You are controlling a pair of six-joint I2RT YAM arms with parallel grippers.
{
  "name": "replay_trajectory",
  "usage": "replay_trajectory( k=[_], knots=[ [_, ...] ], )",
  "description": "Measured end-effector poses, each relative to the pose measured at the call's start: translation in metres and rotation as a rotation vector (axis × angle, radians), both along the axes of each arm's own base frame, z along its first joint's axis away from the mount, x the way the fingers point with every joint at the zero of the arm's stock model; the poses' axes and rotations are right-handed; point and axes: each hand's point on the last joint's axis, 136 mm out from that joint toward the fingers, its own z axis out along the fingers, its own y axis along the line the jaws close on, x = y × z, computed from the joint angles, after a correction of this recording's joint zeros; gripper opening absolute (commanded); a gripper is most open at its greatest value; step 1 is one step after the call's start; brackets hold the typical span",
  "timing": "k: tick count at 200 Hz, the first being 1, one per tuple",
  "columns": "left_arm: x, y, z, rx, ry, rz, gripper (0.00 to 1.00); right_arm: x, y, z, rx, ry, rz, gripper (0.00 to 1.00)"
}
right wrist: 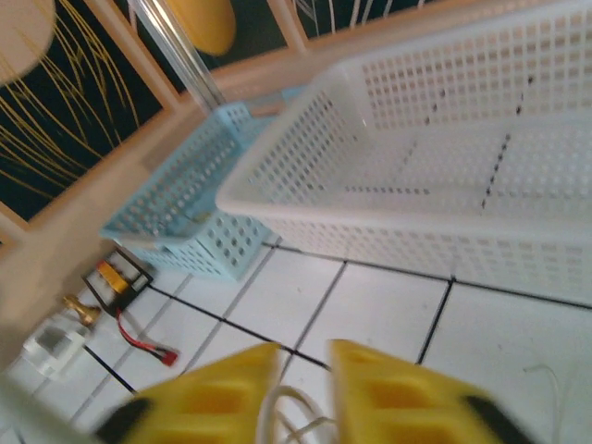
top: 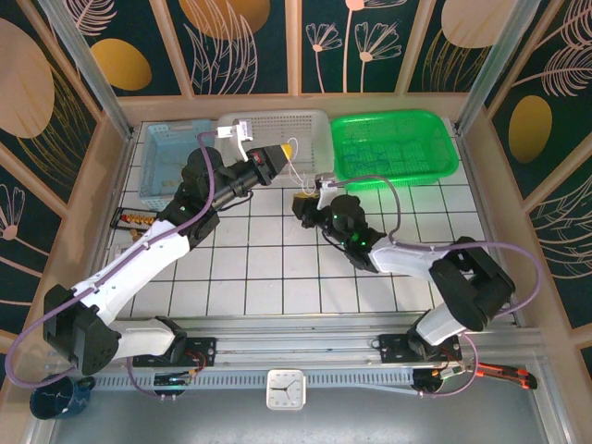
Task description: Untangle the cables
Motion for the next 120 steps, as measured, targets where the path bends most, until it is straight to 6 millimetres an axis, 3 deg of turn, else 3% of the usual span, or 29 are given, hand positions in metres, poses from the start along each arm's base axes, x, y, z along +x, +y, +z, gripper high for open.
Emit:
replay_trajectory(
  k=[61,86,106,120],
  knots=[
    [-0.002,-0.002,0.003,-0.028,0.015,-0.013,0.00,-0.019,-0.018,-0.050,-0.002,0.095,-0.015,0.00],
    [-0.005,-0.004,0.004,-0.036,0.024,-0.025,0.00,-0.021,-0.020,-0.052,0.032,0.103,-0.021,0.16],
    [-0.005,-0.003,0.015,-0.063,-0.004,-0.024,0.00,-0.025,-0.024,-0.068,0.015,0.144,-0.027,0.40],
    [-0.006,-0.003,0.024,-0.080,-0.027,-0.026,0.00,-0.028,-0.026,-0.079,0.001,0.178,-0.029,0.45]
  ],
)
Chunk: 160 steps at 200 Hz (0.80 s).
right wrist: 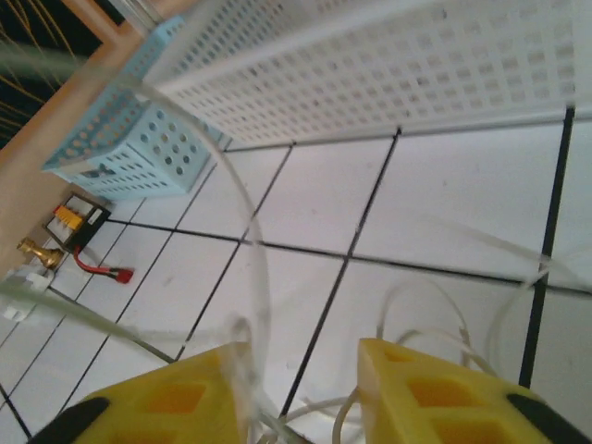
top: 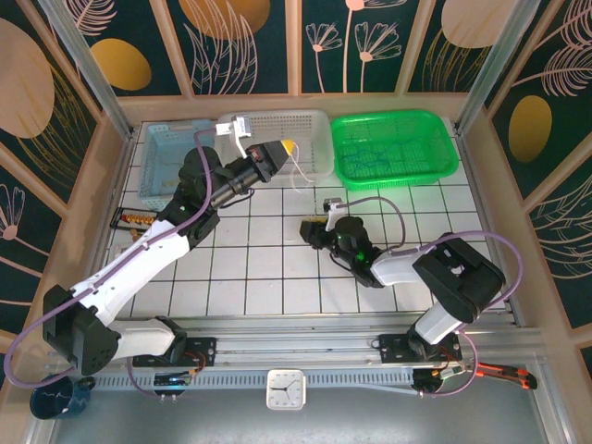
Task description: Untangle the cables
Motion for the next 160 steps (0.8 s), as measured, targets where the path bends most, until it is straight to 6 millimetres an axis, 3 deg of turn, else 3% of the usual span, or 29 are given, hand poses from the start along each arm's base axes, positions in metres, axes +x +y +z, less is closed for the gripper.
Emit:
replay_trajectory(
  k=[51,121,160],
  knots=[
    [-0.004,0.002,0.006,-0.037,-0.017,-0.007,0.00,-0.005,-0.001,0.001,-0.006,0.018,0.014,0.47],
    [-0.004,0.002,-0.015,-0.014,0.016,-0.005,0.00,-0.019,-0.016,0.067,0.031,-0.089,0.026,0.50],
    [-0.005,0.003,-0.014,-0.015,0.014,-0.005,0.00,-0.024,-0.024,0.077,0.004,-0.113,0.028,0.50]
  ],
)
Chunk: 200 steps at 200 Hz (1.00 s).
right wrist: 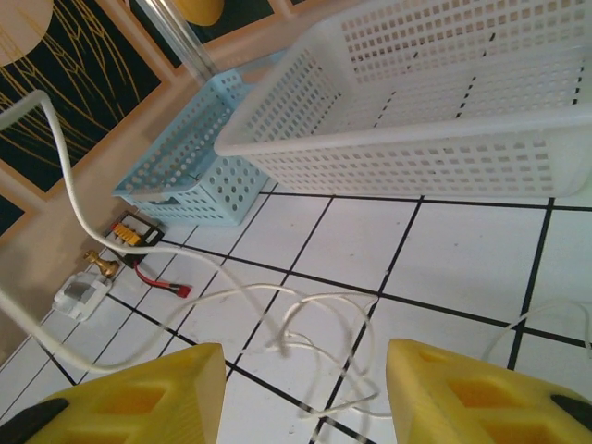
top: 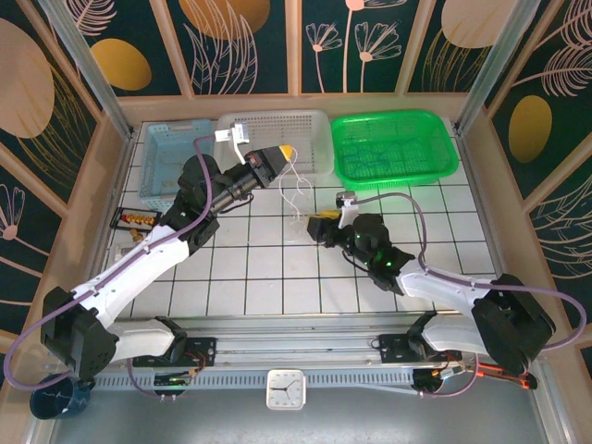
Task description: Untangle the cables
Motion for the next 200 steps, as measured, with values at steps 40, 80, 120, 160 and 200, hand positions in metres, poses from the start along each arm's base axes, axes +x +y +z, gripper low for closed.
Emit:
replay_trajectory(
  k=[40,80,120,160,200],
  knots=[
    [0.000,0.000,0.000,0.000,0.000,0.000,0.00,0.004,0.002,0.007,-0.030,-0.014,0.009,0.50],
    [0.000,0.000,0.000,0.000,-0.001,0.000,0.00,0.006,0.007,0.030,-0.010,-0.053,0.023,0.54],
    [0.000,0.000,0.000,0.000,0.000,0.000,0.00,0.000,0.003,0.064,0.038,-0.115,0.027,0.55],
    [0.000,0.000,0.000,0.000,0.000,0.000,0.00,0.000,0.006,0.086,0.062,-0.156,0.038,0.54],
    [0.000,0.000,0.000,0.000,0.000,-0.001,0.00,0.008,0.013,0.094,0.062,-0.171,0.045,0.52]
  ],
)
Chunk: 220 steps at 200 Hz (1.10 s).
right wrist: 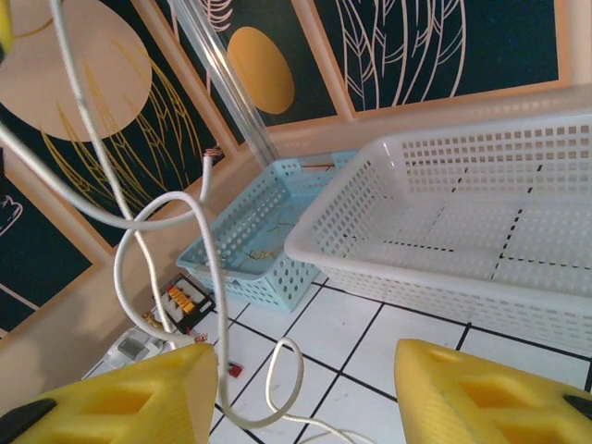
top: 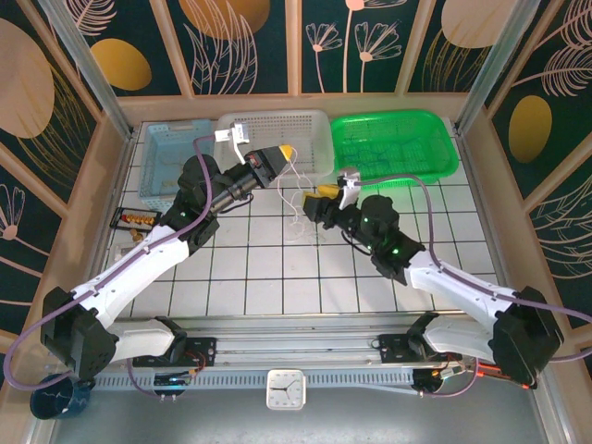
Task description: Untangle the cables
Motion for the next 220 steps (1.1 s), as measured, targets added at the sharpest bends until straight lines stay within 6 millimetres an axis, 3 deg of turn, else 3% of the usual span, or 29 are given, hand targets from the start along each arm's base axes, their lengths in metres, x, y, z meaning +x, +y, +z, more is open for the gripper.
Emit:
replay_trajectory(
  k=[20,48,94,169,220],
  knots=[
    [0.000,0.000,0.000,0.000,-0.001,0.000,0.00,0.009,0.004,-0.007,-0.012,0.012,-0.005,0.42],
    [0.000,0.000,0.001,-0.006,-0.002,0.000,0.00,0.020,0.005,-0.019,-0.026,0.034,-0.012,0.00],
    [0.000,0.000,0.003,-0.009,-0.007,0.000,0.00,0.030,-0.008,-0.028,-0.003,0.039,-0.051,0.00],
    [-0.002,0.001,0.008,-0.016,-0.017,0.000,0.00,0.007,-0.039,-0.161,-0.116,0.319,-0.119,0.00],
    [-0.003,0.004,0.015,-0.025,-0.030,0.008,0.00,0.007,-0.040,-0.192,-0.149,0.388,-0.129,0.00]
  ],
)
